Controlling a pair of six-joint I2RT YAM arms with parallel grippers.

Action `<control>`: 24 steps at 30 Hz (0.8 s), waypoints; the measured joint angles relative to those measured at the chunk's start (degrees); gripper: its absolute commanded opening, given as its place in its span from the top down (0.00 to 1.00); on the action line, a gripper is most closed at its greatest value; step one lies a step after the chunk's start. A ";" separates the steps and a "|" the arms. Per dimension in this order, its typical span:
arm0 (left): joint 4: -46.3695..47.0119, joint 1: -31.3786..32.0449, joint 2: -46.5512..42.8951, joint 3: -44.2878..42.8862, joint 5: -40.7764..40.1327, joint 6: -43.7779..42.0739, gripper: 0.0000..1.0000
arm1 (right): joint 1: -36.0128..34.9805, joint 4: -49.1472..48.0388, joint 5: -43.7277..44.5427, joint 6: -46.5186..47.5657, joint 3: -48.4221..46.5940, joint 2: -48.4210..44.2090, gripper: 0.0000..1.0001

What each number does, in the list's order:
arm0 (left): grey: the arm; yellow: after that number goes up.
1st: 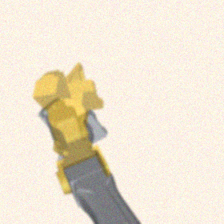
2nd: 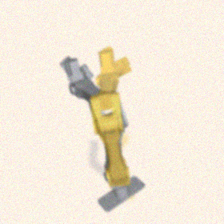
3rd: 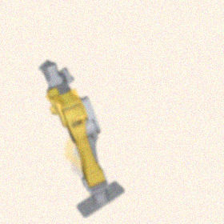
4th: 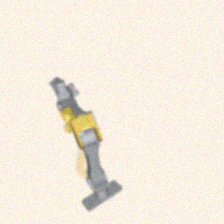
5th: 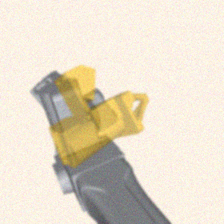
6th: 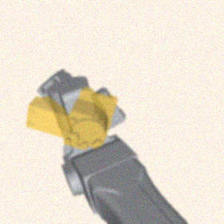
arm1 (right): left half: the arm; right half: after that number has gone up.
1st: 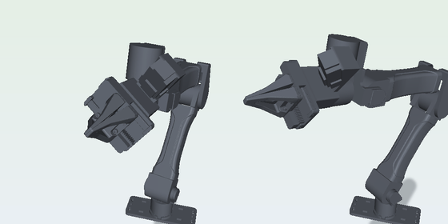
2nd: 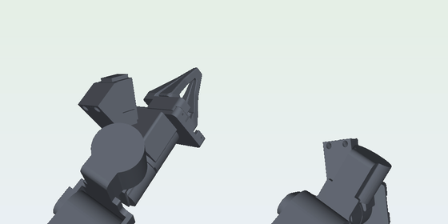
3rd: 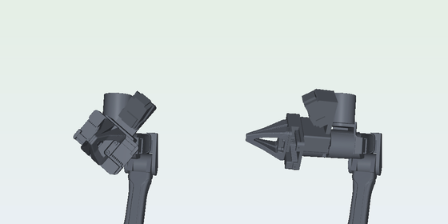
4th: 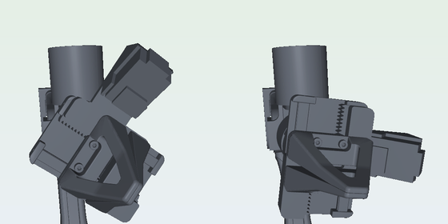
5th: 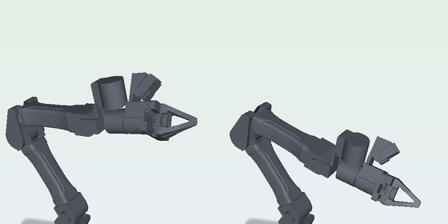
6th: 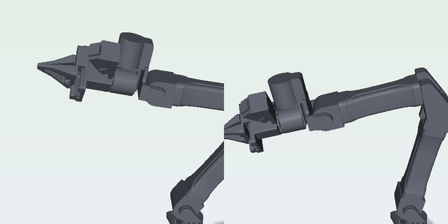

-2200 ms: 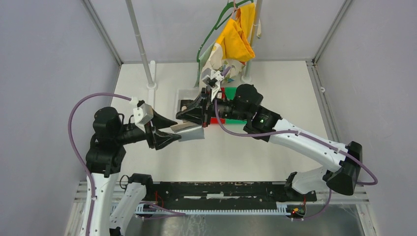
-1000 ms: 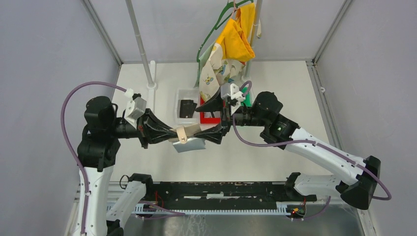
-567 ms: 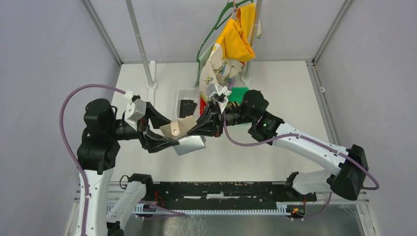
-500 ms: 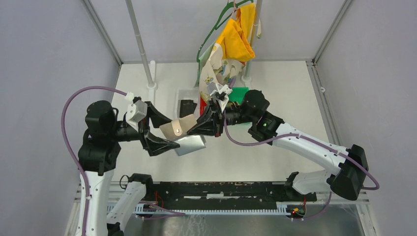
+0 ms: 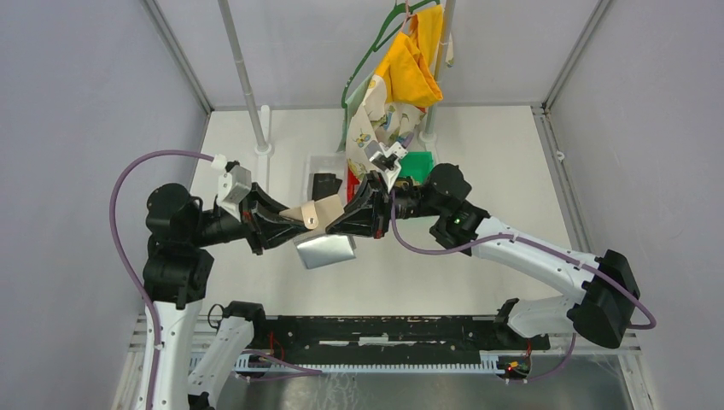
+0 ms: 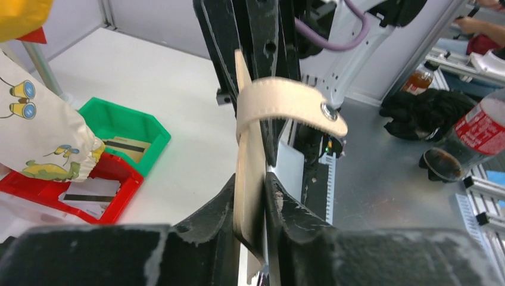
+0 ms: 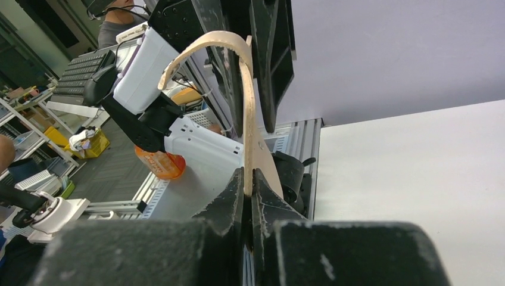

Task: Take the credit cards out of the card holder
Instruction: Open the card holder.

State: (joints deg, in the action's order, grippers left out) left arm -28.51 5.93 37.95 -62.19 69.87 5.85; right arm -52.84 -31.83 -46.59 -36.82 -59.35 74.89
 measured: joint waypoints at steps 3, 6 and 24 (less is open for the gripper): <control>5.55 0.00 0.02 0.44 -0.85 5.60 0.79 | -0.02 -0.26 0.11 -0.11 0.85 0.00 0.93; 9.29 0.00 0.02 1.36 -1.07 9.55 0.98 | -0.02 -0.24 0.11 -0.46 1.31 0.00 0.70; 16.09 0.04 7.17 -2.16 -2.80 27.65 0.98 | 1.70 1.18 0.20 13.53 10.86 -10.16 0.02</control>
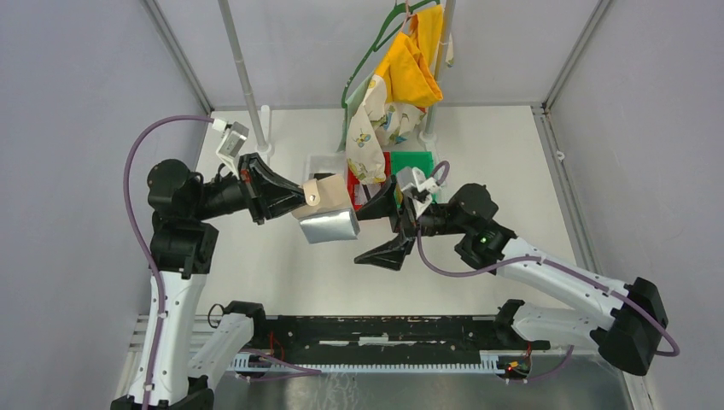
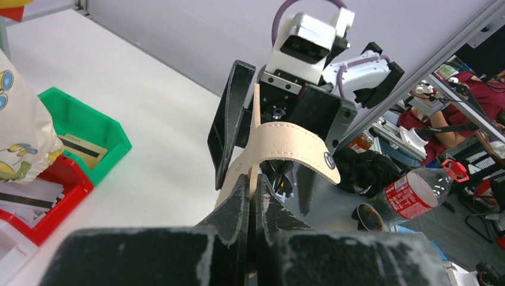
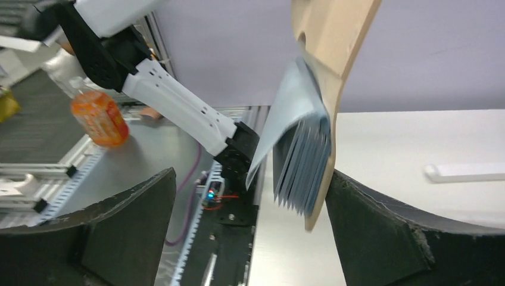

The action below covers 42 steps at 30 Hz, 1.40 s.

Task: Take the credit cards out of the card holder
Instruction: Open the card holder.

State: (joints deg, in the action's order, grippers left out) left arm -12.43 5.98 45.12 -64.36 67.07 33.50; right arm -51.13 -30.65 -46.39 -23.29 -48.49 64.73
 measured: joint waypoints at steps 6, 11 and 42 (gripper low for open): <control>2.67 0.00 -0.17 -1.99 0.94 4.11 0.98 | 0.98 2.82 0.72 10.03 2.60 -4.44 0.06; 4.50 0.00 -0.70 -2.14 1.46 7.13 0.98 | 1.75 6.64 -0.13 14.64 0.02 -2.03 0.07; 6.82 0.00 -1.42 -2.14 2.51 9.75 0.98 | 4.81 6.01 -1.11 11.56 -2.93 1.51 0.09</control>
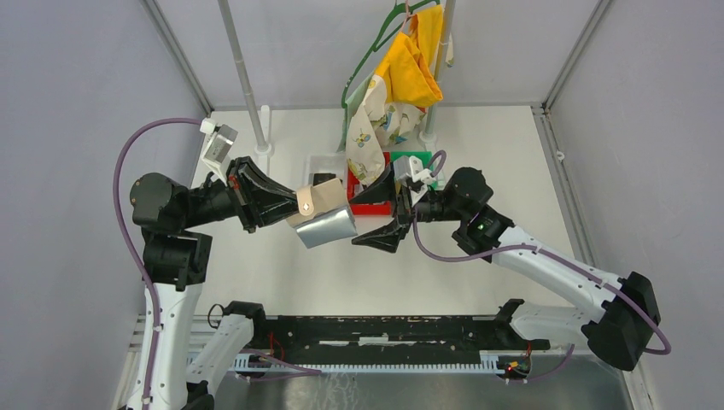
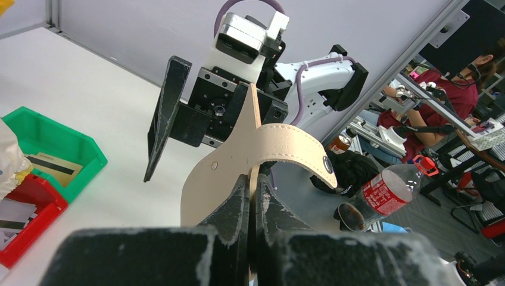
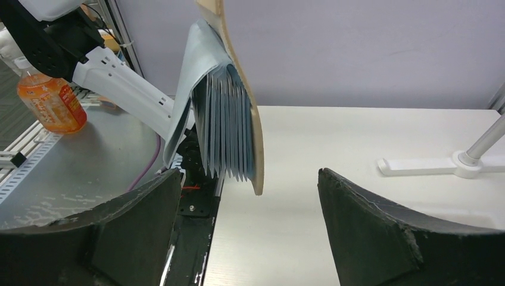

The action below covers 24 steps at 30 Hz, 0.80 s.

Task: Take the credit cards out of the card holder
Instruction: Open the card holder.

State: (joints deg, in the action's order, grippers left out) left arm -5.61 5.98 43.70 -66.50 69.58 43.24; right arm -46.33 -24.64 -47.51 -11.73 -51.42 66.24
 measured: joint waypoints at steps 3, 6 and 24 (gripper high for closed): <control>0.00 0.00 -0.04 0.00 0.00 0.00 0.98 | 0.00 -1.51 -0.55 -1.40 0.00 0.48 0.08; 0.00 0.00 -0.24 0.00 0.00 0.00 0.98 | 0.00 -2.23 -0.74 -2.32 0.00 0.59 0.08; 0.02 0.00 -0.70 0.00 0.00 0.00 0.98 | -0.02 -16.65 0.11 -17.79 -2.01 5.90 0.08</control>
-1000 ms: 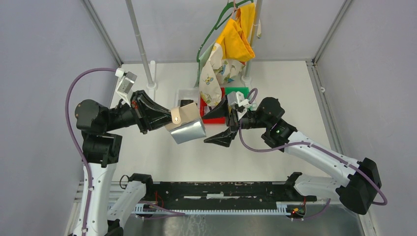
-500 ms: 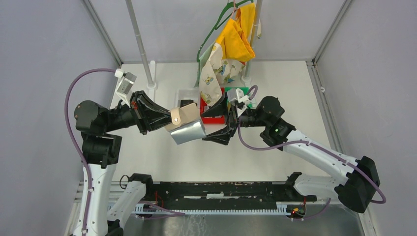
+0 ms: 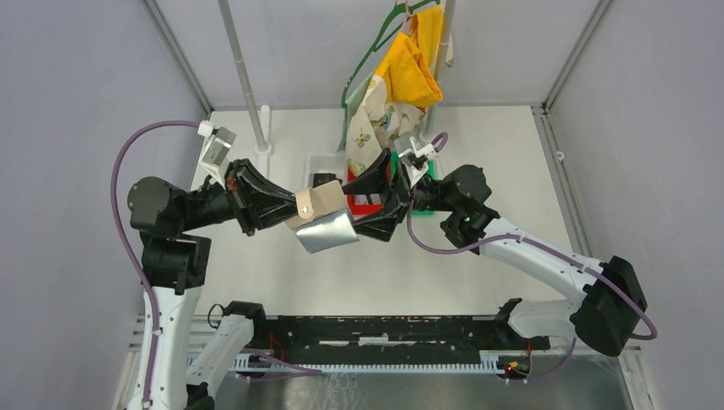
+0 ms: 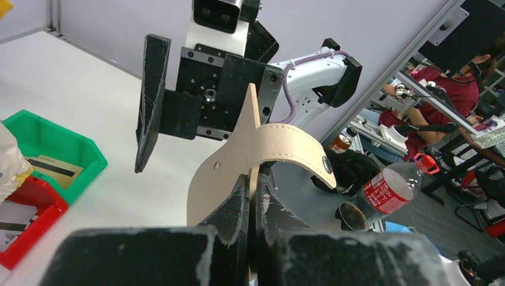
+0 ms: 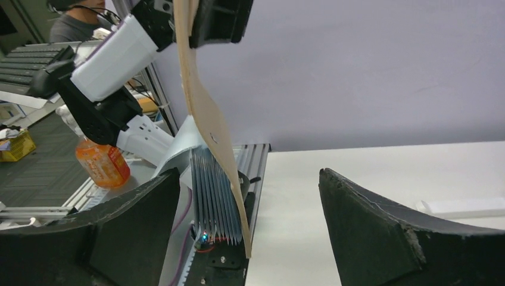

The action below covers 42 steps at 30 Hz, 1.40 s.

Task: Take the credit cards out of the card holder
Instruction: Open the card holder.

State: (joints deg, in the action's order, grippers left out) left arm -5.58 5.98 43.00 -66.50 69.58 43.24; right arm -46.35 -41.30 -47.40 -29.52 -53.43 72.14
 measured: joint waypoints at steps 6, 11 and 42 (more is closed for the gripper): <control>0.09 0.00 -0.42 0.28 0.00 0.00 0.98 | -2.43 -5.49 -0.31 -4.04 -3.21 2.51 0.12; 0.13 0.00 -0.46 0.79 -0.02 0.00 0.98 | -5.35 -7.19 -0.35 -4.48 -5.46 3.69 0.24; -14.58 0.00 -1.81 -1.86 -1.97 -15.80 0.15 | -5.40 -4.24 11.37 -13.51 -5.77 2.14 1.00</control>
State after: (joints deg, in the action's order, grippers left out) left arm -20.16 5.98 41.19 -68.36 67.61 27.44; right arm -51.75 -45.54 -36.03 -43.03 -59.20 74.28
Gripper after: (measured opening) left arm 0.895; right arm 0.034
